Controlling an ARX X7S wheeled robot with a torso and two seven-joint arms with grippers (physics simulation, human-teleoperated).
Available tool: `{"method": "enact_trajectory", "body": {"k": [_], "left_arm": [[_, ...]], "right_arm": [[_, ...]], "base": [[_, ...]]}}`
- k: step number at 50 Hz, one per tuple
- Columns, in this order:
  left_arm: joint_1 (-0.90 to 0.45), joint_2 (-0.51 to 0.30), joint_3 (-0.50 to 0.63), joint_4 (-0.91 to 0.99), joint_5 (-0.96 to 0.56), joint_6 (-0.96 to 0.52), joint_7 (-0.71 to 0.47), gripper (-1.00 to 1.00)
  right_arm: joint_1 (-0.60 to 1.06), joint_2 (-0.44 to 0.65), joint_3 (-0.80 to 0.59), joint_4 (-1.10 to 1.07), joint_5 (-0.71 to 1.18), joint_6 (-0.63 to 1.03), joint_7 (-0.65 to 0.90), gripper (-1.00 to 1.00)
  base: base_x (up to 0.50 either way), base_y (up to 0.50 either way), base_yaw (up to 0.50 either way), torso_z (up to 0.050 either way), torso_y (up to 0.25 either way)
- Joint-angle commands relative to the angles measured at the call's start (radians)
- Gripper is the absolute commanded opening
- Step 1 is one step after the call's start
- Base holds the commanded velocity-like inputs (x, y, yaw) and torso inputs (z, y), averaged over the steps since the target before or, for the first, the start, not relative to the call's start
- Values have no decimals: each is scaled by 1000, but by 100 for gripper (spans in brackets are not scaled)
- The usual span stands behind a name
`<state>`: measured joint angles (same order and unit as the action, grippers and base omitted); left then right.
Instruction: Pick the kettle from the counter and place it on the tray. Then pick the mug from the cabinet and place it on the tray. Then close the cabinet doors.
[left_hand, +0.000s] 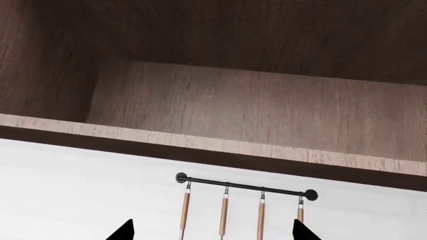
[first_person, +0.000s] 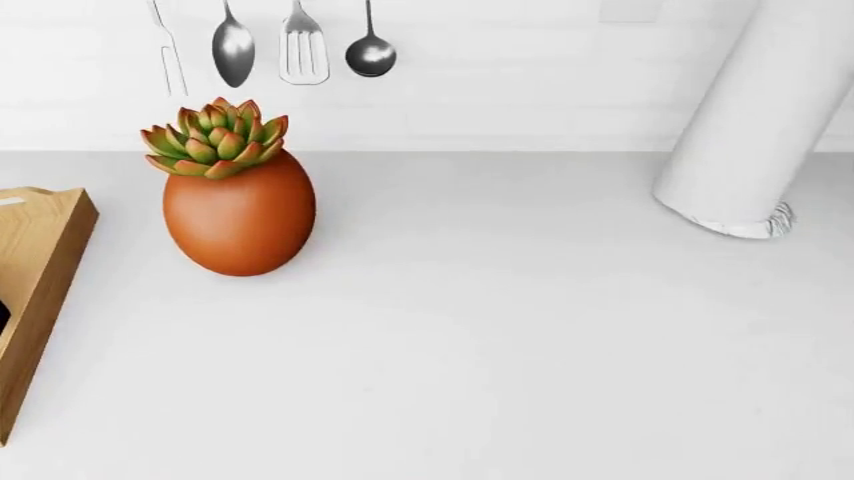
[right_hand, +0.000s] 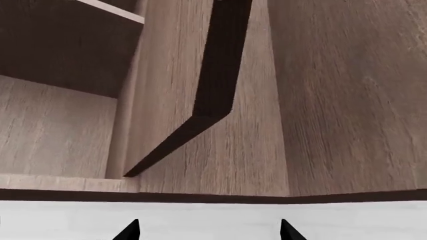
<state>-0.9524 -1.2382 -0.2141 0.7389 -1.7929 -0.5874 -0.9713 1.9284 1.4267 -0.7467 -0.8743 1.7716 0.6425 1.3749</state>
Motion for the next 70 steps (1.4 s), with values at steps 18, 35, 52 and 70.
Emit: {"method": "enact_trajectory", "body": {"k": [18,35,52,70], "left_arm": [[2,11,-1,3,-3,-6,-4,100],[31,21,-35,8,-7,-9,-3,100],[98,30,-126,5,-14,-26,12,100],[171,59,-216,9,-9,-56,24,100]], "right_arm": [[128,66,123,206,-23,231,-124,100],[426,-400,356,447,-346,833,-442,100],[428,-822,411,513,-1178,928,-1070,100],[427,-1028,425,590,-1515,927,-1311,100]], "base": [[0,0,0,0,0],[0,0,0,2,0],[0,0,2,5,1],[0,0,0,0,0]]}}
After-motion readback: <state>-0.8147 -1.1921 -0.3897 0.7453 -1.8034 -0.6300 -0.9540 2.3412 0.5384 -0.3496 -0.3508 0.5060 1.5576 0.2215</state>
